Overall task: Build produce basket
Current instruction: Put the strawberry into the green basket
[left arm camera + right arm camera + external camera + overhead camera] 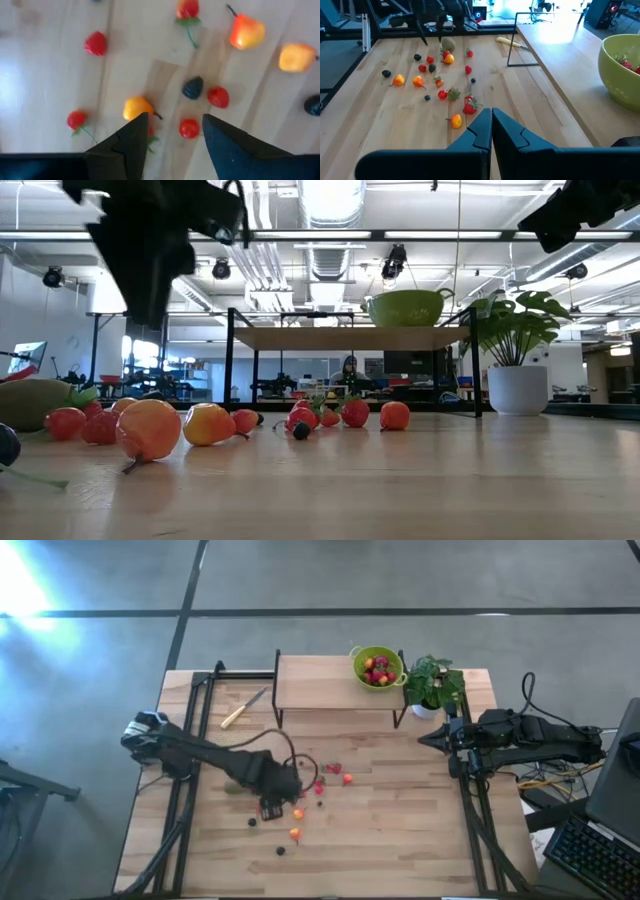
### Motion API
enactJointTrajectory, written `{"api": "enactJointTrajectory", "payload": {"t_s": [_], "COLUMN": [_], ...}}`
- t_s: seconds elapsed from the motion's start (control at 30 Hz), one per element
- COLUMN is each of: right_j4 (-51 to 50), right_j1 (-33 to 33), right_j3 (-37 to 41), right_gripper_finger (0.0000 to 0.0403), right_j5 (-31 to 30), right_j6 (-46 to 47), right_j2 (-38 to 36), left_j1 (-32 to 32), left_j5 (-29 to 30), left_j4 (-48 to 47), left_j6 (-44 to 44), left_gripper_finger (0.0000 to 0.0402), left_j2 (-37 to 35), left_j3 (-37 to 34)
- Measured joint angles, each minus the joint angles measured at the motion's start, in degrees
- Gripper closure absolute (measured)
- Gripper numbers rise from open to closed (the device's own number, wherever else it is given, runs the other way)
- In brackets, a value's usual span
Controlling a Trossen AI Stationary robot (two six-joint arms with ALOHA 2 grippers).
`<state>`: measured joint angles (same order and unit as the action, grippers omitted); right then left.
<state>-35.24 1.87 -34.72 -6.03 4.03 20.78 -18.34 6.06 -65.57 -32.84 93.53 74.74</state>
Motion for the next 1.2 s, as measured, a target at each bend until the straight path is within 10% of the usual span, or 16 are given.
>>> {"api": "enactJointTrajectory", "payload": {"t_s": [0.43, 1.2], "right_j4": [0.00, 0.00], "right_j1": [0.00, 0.00], "right_j3": [0.00, 0.00], "right_gripper_finger": [0.0394, 0.0394], "right_j5": [-0.01, 0.00], "right_j6": [0.00, 0.00], "right_j2": [0.00, 0.00], "left_j1": [-10.46, -10.59], "left_j5": [8.51, 8.60], "left_j4": [-2.98, 3.32], "left_j6": [-9.42, -14.19], "left_gripper_finger": [0.0224, 0.0259], "left_j2": [-0.04, -0.04], "left_j3": [-1.37, -16.62]}}
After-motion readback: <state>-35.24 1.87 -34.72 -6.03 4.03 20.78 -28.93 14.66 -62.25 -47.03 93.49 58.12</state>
